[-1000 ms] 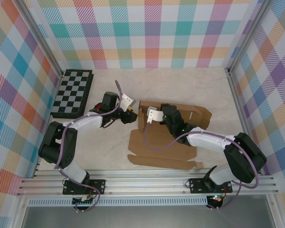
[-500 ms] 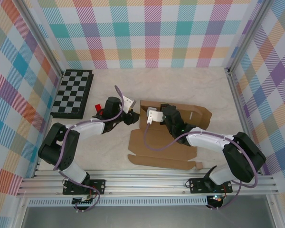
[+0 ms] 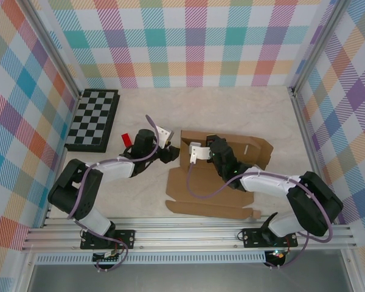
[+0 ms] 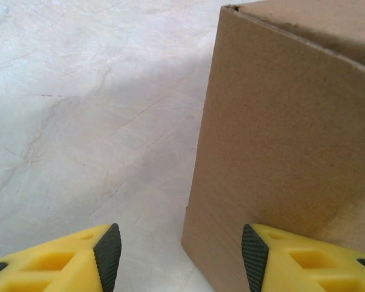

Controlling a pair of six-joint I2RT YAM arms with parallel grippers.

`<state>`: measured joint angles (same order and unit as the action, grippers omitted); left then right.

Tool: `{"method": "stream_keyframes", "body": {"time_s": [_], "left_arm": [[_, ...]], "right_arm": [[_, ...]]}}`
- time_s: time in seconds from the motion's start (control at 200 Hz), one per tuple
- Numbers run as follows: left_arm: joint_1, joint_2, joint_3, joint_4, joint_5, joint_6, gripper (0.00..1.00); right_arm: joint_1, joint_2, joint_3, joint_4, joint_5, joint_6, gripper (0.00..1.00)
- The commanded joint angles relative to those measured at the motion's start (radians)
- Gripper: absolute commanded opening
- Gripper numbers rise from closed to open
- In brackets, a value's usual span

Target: Fold the paper box

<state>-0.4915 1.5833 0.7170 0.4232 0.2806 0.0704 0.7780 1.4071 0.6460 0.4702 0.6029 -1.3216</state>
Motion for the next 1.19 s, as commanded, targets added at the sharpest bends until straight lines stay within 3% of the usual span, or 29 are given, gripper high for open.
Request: {"method": "stream_keyframes", "body": {"time_s": [0.0, 0.155, 0.865, 1.19], "left_arm": [[-0.034, -0.058, -0.038, 0.126, -0.016, -0.013, 0.61], [-0.057, -0.081, -0.055, 0.153, -0.028, -0.024, 0.68], [-0.13, -0.234, -0.164, 0.085, -0.083, -0.102, 0.73], [-0.132, -0.146, -0.098, 0.088, -0.095, -0.083, 0.72]], "right_arm": [[0.021, -0.008, -0.049, -0.211, -0.028, -0.002, 0.0], [0.027, -0.03, -0.051, -0.242, -0.022, 0.005, 0.0], [0.052, -0.046, -0.061, -0.239, -0.006, 0.029, 0.0], [0.052, -0.071, -0.061, -0.253, -0.008, 0.037, 0.0]]}}
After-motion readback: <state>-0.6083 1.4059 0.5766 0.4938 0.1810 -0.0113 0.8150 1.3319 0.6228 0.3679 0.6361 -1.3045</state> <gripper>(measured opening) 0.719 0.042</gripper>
